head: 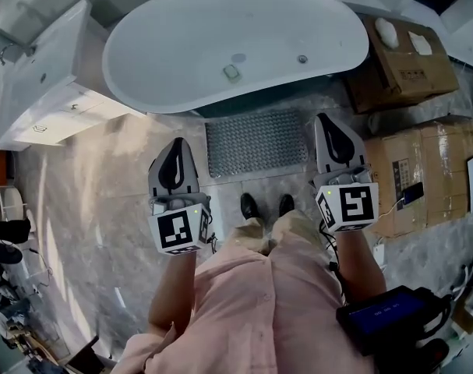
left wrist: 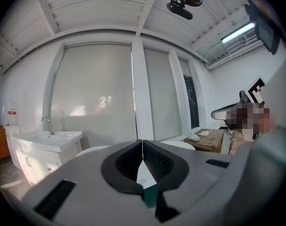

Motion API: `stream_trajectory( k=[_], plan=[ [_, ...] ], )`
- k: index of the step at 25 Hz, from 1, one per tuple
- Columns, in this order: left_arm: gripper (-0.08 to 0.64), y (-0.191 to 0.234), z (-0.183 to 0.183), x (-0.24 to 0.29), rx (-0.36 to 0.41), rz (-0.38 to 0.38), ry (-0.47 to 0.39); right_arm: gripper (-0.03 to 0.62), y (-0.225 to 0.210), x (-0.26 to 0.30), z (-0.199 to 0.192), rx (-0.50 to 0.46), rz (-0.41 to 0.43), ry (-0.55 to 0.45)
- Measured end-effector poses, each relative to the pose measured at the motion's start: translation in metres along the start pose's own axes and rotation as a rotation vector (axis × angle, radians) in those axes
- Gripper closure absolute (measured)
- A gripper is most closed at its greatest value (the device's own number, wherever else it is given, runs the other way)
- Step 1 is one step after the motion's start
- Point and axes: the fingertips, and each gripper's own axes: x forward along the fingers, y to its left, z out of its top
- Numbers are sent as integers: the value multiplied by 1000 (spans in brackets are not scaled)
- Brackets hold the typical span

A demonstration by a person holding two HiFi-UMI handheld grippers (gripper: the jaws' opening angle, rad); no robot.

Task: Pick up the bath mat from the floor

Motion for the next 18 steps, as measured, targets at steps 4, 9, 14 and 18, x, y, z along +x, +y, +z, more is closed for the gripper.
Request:
stream_trajectory(
  k=[4, 9, 14, 18],
  plan=[
    [532, -1, -3, 11, -16, 2, 14, 572, -12, 8, 0, -13, 0, 9],
    [532, -12, -12, 22, -30, 7, 37, 574, -26, 16, -11, 0, 11, 34],
    [532, -15, -29, 27, -47, 17, 71, 574, -27, 24, -27, 10, 30, 62],
    [532, -8, -49, 31, -80, 46, 118, 572, -30, 29, -46, 12, 48, 107]
  ],
)
